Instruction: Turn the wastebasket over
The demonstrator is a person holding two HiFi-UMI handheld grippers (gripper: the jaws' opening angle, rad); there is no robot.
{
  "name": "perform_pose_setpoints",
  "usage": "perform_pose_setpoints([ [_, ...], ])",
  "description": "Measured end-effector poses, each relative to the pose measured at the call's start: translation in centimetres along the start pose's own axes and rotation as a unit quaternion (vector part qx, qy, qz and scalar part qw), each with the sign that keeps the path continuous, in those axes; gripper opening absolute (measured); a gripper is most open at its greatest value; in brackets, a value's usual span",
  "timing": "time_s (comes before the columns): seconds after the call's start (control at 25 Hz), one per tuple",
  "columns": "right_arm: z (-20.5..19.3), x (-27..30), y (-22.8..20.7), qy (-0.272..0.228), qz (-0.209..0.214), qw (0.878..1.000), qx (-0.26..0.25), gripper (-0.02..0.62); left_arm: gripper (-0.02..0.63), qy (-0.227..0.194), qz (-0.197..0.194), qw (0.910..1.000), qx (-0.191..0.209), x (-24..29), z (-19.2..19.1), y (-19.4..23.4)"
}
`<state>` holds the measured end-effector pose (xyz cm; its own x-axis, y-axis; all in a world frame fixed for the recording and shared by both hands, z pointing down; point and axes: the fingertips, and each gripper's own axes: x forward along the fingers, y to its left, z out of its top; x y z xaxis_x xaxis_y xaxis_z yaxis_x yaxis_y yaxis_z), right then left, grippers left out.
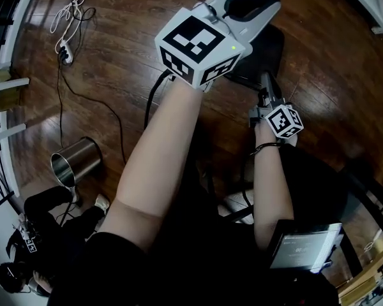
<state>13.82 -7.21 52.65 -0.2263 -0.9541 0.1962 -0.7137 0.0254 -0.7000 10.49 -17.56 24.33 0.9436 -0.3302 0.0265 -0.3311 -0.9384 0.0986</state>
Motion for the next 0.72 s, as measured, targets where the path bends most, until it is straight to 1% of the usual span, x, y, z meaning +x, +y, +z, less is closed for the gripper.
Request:
perform_pose_setpoints([
  [0.2, -4.7, -1.2, -1.3, 0.009, -0.023, 0.998, 0.054, 0.011, 0.002, -0.006, 0.004, 1.0000, -0.003, -0.9, 0.5, 0.3],
  [0.44, -8.2, -2.0, -3.8, 0.011, -0.055, 0.991, 0.120, 0.011, 0.003, -0.010, 0.006, 0.9999, -0.007, -0.8, 0.5, 0.6],
  [0.52, -8.8, -2.4, -4.9, -0.001, -0.064, 0.985, 0.158, 0.011, 0.003, -0.013, 0.009, 0.9998, -0.011, -0.9, 0.5, 0.7],
  [0.6, -9.1, -2.7, -6.0, -0.025, -0.067, 0.977, 0.203, 0.012, 0.002, -0.017, 0.010, 0.9997, -0.013, -1.0, 0.8, 0.8],
  [0.64, -9.3, -2.8, -6.7, -0.037, -0.067, 0.971, 0.226, 0.015, 0.003, -0.018, 0.010, 0.9997, -0.013, -1.1, 0.9, 0.8],
  [0.72, -9.8, -2.8, -8.4, -0.065, -0.071, 0.957, 0.275, 0.053, 0.002, -0.021, 0.010, 0.9996, -0.015, -1.2, 1.1, 0.8],
])
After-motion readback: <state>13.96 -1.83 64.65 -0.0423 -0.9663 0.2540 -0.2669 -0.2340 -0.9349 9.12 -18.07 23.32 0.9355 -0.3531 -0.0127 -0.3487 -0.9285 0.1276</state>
